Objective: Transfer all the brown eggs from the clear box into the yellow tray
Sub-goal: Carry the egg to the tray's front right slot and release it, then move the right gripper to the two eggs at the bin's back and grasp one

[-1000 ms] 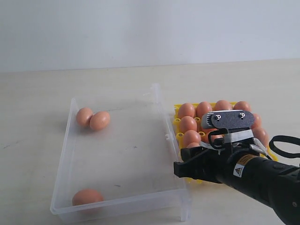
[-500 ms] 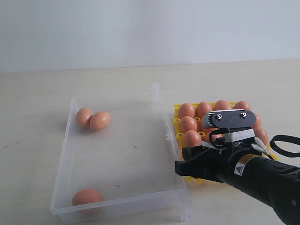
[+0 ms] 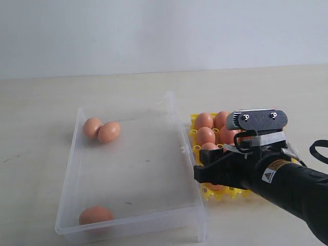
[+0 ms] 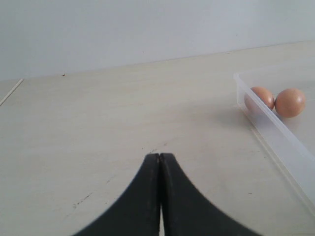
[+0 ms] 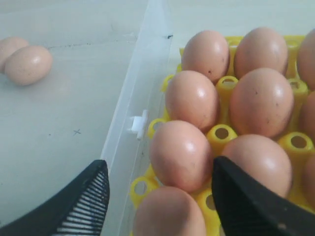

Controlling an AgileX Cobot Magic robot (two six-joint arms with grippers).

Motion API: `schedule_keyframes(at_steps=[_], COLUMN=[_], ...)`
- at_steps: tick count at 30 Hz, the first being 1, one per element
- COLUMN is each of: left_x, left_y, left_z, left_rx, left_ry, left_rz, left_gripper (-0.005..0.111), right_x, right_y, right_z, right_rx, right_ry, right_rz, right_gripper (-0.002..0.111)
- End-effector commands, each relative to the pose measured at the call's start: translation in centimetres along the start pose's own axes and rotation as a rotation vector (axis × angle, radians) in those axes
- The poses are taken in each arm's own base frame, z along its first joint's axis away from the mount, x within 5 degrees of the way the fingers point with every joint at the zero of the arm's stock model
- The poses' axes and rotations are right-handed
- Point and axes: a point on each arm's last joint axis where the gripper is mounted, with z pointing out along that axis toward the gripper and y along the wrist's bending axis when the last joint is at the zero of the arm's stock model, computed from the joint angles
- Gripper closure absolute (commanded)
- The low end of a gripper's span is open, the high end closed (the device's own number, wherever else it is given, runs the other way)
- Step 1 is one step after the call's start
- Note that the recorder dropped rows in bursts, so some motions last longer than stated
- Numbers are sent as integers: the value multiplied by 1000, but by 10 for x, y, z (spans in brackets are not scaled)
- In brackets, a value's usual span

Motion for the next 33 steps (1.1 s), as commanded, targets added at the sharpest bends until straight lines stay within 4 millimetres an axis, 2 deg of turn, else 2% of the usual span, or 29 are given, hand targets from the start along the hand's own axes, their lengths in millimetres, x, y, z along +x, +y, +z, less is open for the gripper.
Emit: schedule_keyframes(at_steps=[1, 8, 10, 13, 15, 17, 19, 24, 29, 32, 33], left_x=[-2, -2, -2, -2, -2, -2, -2, -2, -2, -2, -2], left_y=[0, 0, 0, 0, 0, 0, 0, 0, 0, 0, 0], left_z=[0, 0, 0, 0, 0, 0, 0, 0, 0, 0, 0], left_rx=[1, 1, 1, 1, 1, 1, 1, 1, 1, 1, 1], left_ry=[-17, -17, -17, -17, -17, -17, -17, -17, -17, -17, -17], left_rz=[-3, -3, -3, -3, -3, -3, -3, -3, -3, -3, -3], left_gripper=[107, 107, 107, 107, 107, 107, 107, 107, 107, 107, 107], right_x=[-15, -56, -71, -90, -92, -90, -92, -102, -127, -140, -140], right_y=[3, 34, 46, 70, 90, 109, 123, 139, 143, 137, 136], right_z=[-10, -20, -20, -19, -11, 3, 20, 52, 85, 121, 125], right_rx=[-8, -136, -183, -264, -327, -371, -383, -369, -287, -231, -222], right_ry=[-30, 95, 152, 259, 387, 473, 489, 477, 415, 402, 403], right_rz=[-12, -81, -97, -175, -276, -343, -394, -398, -215, -36, 4], right_gripper=[49, 50, 58, 76, 76, 70, 64, 58, 51, 51, 51])
